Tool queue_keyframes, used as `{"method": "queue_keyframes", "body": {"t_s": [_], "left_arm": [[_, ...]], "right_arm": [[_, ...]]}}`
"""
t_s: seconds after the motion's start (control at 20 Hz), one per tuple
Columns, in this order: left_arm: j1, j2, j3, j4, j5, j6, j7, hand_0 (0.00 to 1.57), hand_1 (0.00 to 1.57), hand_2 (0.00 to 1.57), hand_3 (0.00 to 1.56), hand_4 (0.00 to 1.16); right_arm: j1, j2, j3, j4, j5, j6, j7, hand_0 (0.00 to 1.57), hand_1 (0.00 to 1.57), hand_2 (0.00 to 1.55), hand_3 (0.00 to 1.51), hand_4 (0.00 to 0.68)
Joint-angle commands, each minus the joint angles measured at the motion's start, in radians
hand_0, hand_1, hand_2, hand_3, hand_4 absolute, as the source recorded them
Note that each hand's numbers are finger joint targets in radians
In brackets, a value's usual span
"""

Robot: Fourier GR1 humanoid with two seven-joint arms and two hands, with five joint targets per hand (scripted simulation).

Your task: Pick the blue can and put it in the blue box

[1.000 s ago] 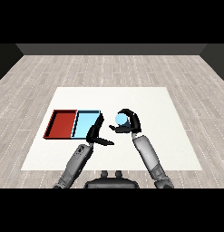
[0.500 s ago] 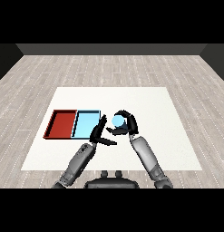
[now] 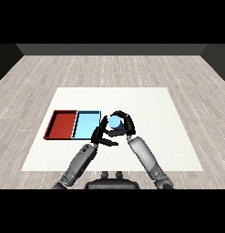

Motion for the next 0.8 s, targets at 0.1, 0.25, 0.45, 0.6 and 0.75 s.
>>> {"method": "queue_keyframes", "body": {"t_s": [0.1, 0.25, 0.45, 0.6, 0.75], "left_arm": [[-0.046, 0.0, -0.016, 0.093, 0.042, 0.0, -0.08, 0.0, 0.0, 0.0, 0.0, 0.0], [-0.061, 0.0, -0.01, 0.051, 0.04, 0.003, -0.028, 0.0, 0.0, 0.0, 0.0, 0.0], [-0.118, 0.0, -0.081, 0.103, 0.097, 0.082, -0.066, 0.0, 0.0, 0.0, 0.0, 0.0], [-0.115, 0.0, -0.093, 0.133, 0.116, 0.059, -0.097, 0.0, 0.0, 0.0, 0.0, 0.0], [-0.11, 0.0, -0.095, 0.073, 0.146, 0.039, -0.074, 0.0, 0.0, 0.0, 0.0, 0.0]], "right_arm": [[-0.044, 0.001, -0.016, 0.036, -0.051, 0.0, -0.012, 1.46, 1.46, 1.45, 1.4, 0.605], [-0.104, 0.001, 0.071, 0.1, -0.131, -0.106, -0.032, 1.46, 1.46, 1.45, 1.39, 0.628], [0.008, 0.001, 0.049, 0.055, -0.144, -0.046, -0.09, 1.45, 1.45, 1.45, 1.38, 0.602], [0.01, 0.001, 0.089, -0.001, -0.181, -0.107, -0.072, 1.46, 1.46, 1.45, 1.39, 0.597], [-0.039, 0.001, 0.108, 0.075, -0.222, -0.114, -0.116, 1.45, 1.45, 1.45, 1.39, 0.602]]}}
